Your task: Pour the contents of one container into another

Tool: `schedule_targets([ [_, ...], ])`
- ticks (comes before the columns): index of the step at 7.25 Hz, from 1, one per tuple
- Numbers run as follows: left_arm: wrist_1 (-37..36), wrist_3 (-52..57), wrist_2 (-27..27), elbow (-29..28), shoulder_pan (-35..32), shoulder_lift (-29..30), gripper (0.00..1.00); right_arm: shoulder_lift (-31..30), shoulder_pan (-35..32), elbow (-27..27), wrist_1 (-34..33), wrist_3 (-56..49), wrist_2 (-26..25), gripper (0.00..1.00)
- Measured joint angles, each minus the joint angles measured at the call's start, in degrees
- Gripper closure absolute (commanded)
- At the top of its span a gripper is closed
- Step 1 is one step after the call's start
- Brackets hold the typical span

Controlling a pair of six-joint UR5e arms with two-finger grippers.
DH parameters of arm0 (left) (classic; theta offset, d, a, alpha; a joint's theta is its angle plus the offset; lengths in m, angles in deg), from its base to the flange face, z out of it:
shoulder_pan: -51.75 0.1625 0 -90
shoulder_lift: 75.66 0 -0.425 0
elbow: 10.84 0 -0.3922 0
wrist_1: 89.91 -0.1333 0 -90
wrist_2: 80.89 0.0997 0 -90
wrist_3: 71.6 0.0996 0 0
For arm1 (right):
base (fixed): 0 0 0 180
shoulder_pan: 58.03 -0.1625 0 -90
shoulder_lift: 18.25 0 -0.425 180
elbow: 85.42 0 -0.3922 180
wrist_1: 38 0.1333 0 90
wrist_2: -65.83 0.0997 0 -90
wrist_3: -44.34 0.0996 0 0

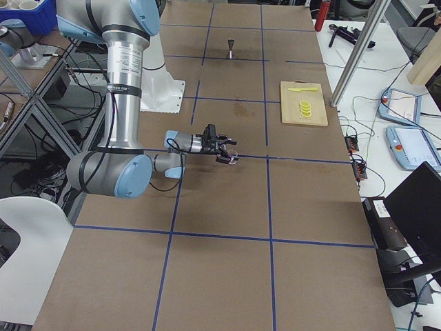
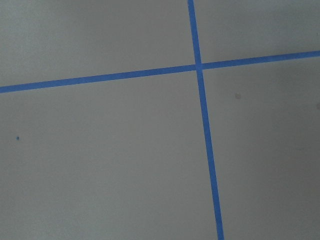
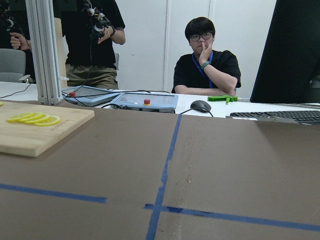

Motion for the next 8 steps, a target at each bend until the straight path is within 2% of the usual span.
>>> schedule_targets([
  [2,0.03,0.06,-0.06,0.11,0.00,0.01,0.00,-1.10,-5.69,-3.55,-1.24,-1.63,8.64,0.00],
  [3,0.20,0.12,-0.08,0.13,0.00,0.03,0.00,-1.13,-9.72,-5.44,-5.29,-1.80,14.95,0.00],
  [5,1.57,0.24,-0.09,0.15,0.00,-0.08,0.00,-0.65,-17.77,-11.11,-18.62,-1.92,28.60,0.00],
  [6,2.35,0.28,-0.09,0.07,0.00,-0.08,0.00,-0.49,-23.29,-12.71,-22.41,-2.34,38.76,0.00],
  [8,4.13,0.40,-0.09,-0.10,0.00,-0.39,0.00,-0.35,-39.63,-13.82,-29.68,-10.71,66.76,0.00],
])
